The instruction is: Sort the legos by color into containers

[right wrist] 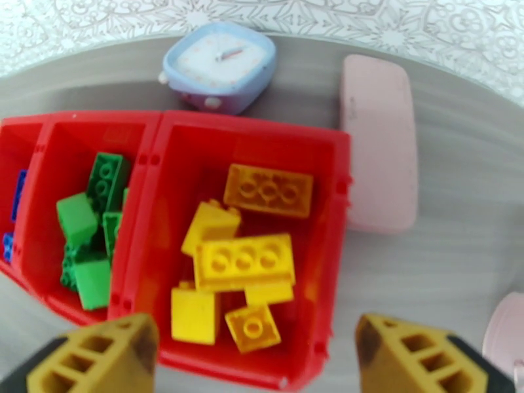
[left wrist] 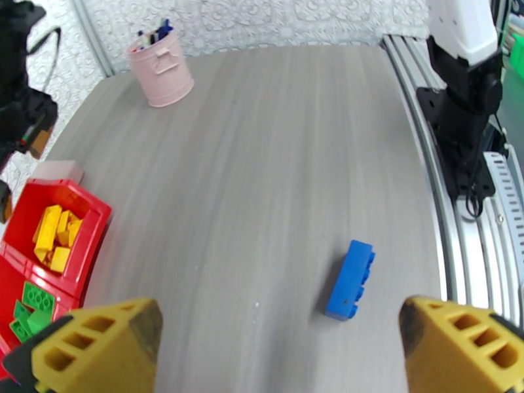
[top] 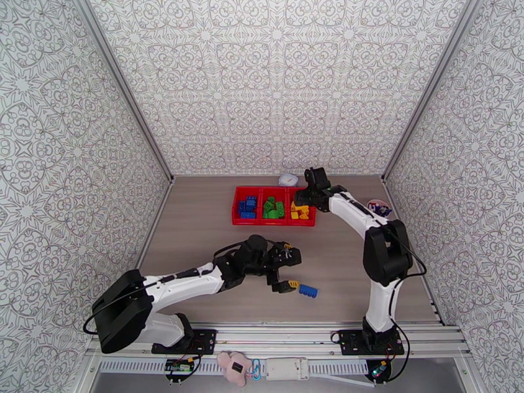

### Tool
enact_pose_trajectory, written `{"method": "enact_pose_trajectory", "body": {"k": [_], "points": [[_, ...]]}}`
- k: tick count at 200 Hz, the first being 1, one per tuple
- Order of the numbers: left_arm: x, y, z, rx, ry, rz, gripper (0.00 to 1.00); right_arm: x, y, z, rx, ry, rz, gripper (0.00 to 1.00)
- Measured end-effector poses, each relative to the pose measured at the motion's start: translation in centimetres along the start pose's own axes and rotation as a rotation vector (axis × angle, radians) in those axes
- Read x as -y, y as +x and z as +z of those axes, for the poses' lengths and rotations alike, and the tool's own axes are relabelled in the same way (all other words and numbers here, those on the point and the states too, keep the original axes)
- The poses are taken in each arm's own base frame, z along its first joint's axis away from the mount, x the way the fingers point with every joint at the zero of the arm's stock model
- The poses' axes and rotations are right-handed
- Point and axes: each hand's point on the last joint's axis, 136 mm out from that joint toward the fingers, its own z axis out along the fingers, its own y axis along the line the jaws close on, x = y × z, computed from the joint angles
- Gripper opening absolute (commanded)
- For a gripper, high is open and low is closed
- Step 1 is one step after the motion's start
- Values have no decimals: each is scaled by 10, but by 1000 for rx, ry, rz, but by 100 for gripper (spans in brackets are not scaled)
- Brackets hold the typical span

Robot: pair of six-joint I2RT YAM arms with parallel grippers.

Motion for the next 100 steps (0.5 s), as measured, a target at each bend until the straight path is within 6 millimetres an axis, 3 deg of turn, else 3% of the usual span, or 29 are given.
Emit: {"method": "enact_pose_trajectory", "body": {"k": [42,100], "points": [[32,13,28,-101,119,75,99,12,10,-42,50,-6,21,83],[54,38,54,-245,213,136,97,31,50,-51,2,19,32,83]]}}
